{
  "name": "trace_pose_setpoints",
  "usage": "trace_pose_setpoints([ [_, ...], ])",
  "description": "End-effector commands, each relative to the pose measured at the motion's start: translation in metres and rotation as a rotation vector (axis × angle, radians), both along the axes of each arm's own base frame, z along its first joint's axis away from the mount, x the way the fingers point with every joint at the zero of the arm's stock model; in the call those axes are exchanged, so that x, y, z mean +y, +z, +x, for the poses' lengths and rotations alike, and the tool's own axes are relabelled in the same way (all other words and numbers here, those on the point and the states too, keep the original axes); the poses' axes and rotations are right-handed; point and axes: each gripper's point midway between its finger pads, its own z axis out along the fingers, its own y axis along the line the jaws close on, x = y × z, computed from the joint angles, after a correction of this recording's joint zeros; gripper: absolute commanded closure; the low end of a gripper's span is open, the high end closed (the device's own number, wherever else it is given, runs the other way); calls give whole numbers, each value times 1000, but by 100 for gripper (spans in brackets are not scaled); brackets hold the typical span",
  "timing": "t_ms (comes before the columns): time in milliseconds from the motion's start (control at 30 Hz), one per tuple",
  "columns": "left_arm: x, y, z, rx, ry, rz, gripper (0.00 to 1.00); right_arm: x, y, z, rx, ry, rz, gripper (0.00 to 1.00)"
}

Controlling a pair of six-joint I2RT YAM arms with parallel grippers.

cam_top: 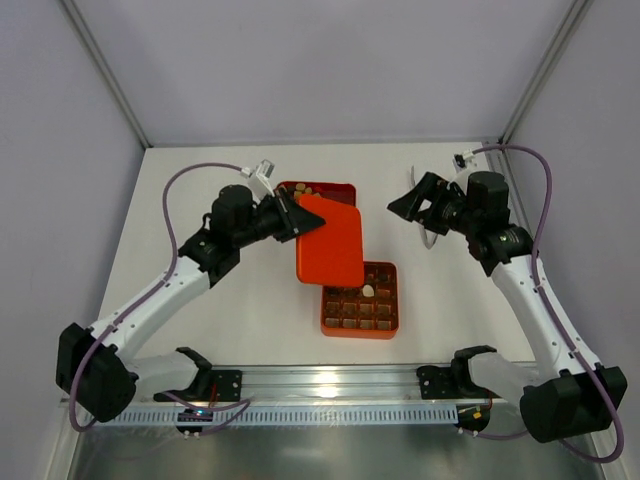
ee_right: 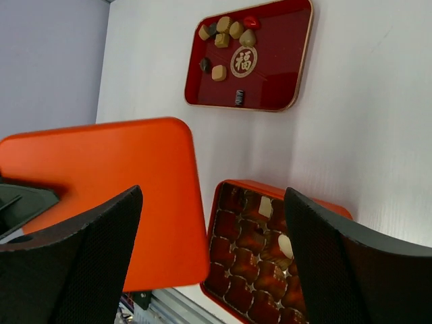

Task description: Pack the chocolate

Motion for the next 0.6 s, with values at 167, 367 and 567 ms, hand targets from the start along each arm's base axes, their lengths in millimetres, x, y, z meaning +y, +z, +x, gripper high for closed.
trace_pose_setpoints([
  [167, -22, 19, -24, 99, -134, -381, 100, -9, -29, -16, -23, -11, -37, 15],
  [367, -28, -4, -27, 141, -181, -415, 100, -10, -57, -25, 6, -18, -32, 15],
  [567, -34, -29, -27, 178, -211, -417, 100, -13, -74, -31, 28, -30, -36, 15],
])
